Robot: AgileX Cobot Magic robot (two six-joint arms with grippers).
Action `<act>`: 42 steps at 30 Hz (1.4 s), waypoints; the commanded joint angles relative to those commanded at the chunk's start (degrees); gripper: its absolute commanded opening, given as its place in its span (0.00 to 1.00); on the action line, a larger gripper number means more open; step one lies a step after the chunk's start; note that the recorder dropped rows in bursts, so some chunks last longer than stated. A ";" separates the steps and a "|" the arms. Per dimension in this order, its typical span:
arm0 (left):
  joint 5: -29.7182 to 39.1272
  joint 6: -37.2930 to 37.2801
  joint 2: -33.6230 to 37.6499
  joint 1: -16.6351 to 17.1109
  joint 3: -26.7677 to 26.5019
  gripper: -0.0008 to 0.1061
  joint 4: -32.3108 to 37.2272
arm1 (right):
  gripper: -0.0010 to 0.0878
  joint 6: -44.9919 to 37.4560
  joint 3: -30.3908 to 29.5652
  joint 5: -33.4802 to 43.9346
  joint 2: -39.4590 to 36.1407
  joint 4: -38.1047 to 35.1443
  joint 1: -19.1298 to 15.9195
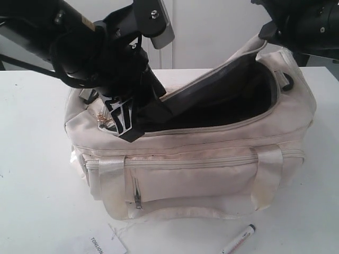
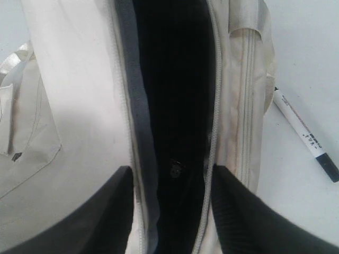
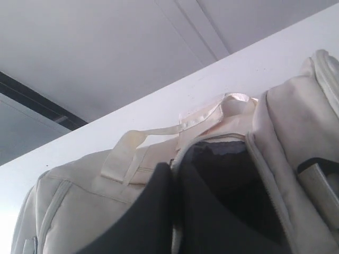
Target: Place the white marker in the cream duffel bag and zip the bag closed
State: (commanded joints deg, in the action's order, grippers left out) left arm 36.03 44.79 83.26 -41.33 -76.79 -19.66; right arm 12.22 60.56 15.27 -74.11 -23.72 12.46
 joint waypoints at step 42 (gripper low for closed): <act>-1.73 0.00 -2.40 0.00 0.00 0.48 4.10 | 0.01 10.92 0.00 -5.16 0.00 0.00 0.00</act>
State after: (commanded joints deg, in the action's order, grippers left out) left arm 34.29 44.79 80.86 -41.33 -76.79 -15.55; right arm 23.14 60.56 10.11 -74.11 -23.72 12.46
